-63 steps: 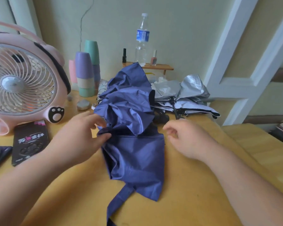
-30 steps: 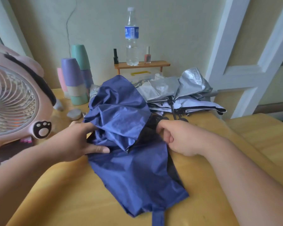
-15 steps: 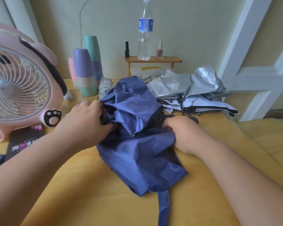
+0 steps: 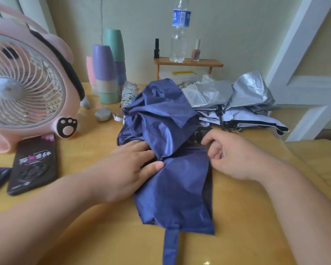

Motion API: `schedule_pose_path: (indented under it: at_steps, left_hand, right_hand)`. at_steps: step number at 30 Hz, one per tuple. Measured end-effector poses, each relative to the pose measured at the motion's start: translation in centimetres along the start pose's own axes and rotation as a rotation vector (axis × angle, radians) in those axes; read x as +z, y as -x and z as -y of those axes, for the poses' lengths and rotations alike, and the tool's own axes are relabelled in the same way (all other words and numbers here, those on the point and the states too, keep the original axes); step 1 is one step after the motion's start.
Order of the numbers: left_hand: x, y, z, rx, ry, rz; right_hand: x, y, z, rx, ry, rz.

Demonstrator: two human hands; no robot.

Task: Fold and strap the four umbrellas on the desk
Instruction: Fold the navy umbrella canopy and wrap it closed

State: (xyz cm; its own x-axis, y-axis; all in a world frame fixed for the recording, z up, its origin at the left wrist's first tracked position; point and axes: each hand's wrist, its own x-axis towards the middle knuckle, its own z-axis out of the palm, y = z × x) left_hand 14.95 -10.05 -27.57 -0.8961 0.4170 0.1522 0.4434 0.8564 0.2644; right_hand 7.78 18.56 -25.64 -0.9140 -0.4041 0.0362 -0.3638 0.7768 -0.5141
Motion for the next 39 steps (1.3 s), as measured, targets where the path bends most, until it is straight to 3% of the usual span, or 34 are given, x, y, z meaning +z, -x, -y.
schedule_pose_path:
  at_steps: [4,11,25,36,39]
  left_hand:
    - [1.0,0.4,0.1,0.024,-0.122,0.056]
    - [1.1,0.7,0.8,-0.001,0.020,-0.044]
    - [1.2,-0.3,1.8,0.122,0.033,-0.175]
    - [0.5,0.0,0.0,0.053,-0.162,0.079]
    - [0.1,0.1,0.1,0.053,-0.057,0.066]
  right_hand:
    - [0.0,-0.2,-0.6,0.010,0.013,0.014]
    - [-1.5,0.4,-0.4,0.043,0.138,0.159]
    - [-0.2,-1.6,-0.1,-0.017,0.299,-0.046]
    - [0.1,0.5,1.2,0.041,0.073,-0.186]
    - [-0.6,2.0,2.7,0.148,0.002,-0.072]
